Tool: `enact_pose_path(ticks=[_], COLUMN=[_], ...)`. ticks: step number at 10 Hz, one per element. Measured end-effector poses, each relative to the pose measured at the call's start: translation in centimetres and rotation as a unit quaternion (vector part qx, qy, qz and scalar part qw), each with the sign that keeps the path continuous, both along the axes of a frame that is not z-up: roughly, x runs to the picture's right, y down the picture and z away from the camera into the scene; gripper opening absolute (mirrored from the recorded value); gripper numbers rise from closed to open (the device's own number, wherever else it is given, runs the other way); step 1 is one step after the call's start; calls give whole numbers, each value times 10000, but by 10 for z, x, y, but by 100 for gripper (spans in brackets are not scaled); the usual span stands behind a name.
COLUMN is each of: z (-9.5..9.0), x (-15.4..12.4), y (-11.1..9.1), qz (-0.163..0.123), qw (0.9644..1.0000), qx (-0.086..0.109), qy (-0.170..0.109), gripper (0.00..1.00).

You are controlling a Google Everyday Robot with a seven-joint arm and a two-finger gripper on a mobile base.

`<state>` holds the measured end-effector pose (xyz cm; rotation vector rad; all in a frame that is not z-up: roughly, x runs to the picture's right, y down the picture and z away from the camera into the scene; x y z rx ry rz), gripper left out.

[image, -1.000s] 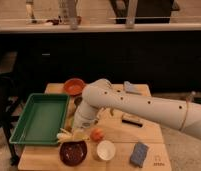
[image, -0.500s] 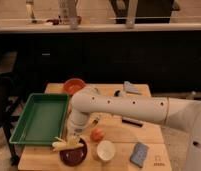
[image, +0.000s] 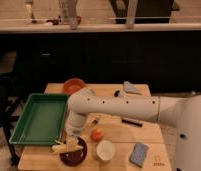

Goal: Place banana in purple bowl

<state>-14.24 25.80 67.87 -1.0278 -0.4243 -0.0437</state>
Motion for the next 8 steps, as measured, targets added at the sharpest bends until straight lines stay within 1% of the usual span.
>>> enact_pose_path(ticks=[1, 2, 3, 5, 7, 8], z=[0, 0, 0, 0, 0, 0], x=[-1, -1, 0, -1, -1, -1], y=[0, 0, 0, 0, 0, 0], qz=[-4, -7, 0, -2, -5, -2], qw=[10000, 10000, 10000, 10000, 10000, 10000], qx=[2, -1, 0, 1, 0, 0], qy=[-9, -8, -2, -5, -6, -3], gripper=[0, 3, 10, 33, 51, 63])
